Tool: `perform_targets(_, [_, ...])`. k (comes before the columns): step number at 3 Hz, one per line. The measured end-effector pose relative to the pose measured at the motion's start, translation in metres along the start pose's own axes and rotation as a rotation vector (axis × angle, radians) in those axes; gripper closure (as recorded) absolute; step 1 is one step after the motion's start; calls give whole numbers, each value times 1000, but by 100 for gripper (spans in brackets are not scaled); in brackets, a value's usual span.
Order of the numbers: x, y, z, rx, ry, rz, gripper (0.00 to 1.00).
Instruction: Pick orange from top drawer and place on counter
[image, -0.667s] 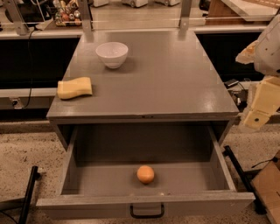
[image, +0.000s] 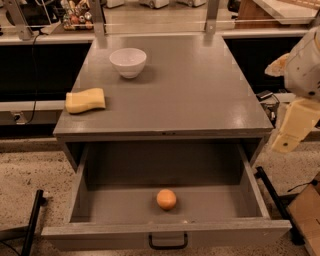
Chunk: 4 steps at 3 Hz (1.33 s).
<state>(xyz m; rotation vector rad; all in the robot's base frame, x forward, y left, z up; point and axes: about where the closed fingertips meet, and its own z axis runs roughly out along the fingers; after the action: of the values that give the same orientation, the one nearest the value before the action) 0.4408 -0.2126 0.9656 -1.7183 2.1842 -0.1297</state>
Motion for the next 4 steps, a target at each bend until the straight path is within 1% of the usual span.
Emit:
perform_targets(1, [-3, -9, 17, 58, -24, -4, 0])
perform_targets(2, [-21, -3, 35, 38, -89, -5, 0])
perform_targets(3, [-50, 27, 64, 8, -224, -33, 0])
perform_targets(4, [-81, 51, 83, -19, -366, -86, 0])
